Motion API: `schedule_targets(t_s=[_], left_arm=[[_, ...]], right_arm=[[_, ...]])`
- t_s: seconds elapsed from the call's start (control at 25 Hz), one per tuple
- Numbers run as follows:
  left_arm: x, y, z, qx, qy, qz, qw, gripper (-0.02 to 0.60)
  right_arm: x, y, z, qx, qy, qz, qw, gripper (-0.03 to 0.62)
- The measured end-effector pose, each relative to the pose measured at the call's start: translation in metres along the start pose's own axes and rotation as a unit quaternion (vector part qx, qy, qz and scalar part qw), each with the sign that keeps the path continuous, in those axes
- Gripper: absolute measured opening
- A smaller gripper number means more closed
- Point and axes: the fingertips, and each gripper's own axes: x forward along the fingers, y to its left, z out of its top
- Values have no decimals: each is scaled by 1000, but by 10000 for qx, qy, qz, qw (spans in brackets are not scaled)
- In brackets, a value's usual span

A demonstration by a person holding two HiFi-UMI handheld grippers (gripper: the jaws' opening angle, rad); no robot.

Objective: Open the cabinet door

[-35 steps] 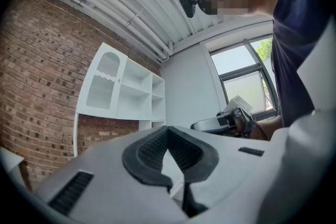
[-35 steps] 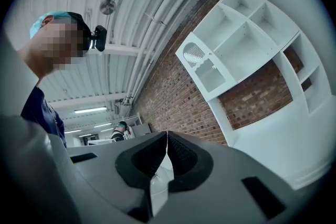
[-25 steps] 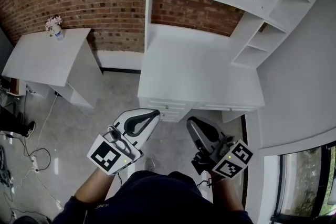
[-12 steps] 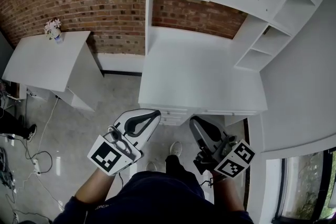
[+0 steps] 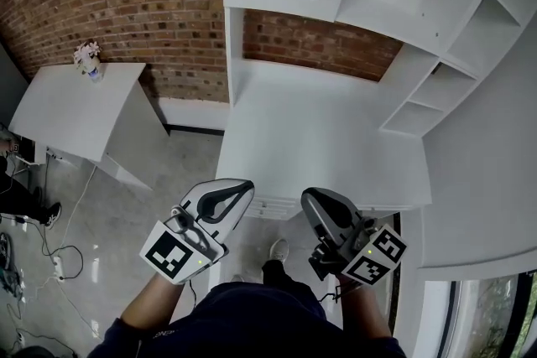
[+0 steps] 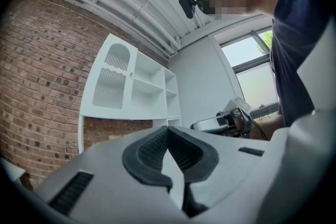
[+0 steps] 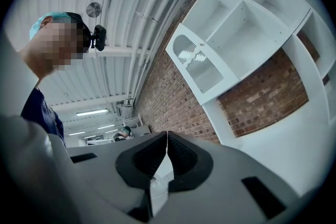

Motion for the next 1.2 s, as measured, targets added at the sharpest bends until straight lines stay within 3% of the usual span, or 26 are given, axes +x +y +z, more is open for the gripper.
schedule_targets(t_s=[0.6, 1.2], left_arm=[[128, 18, -25, 54, 251, 331, 9991, 6], [180, 28, -32, 208, 424, 374, 9982, 7]], right_arm=[[-9, -124, 51, 237, 150, 369, 9989, 26], [-14, -177, 72, 411, 12, 421, 9983, 26]])
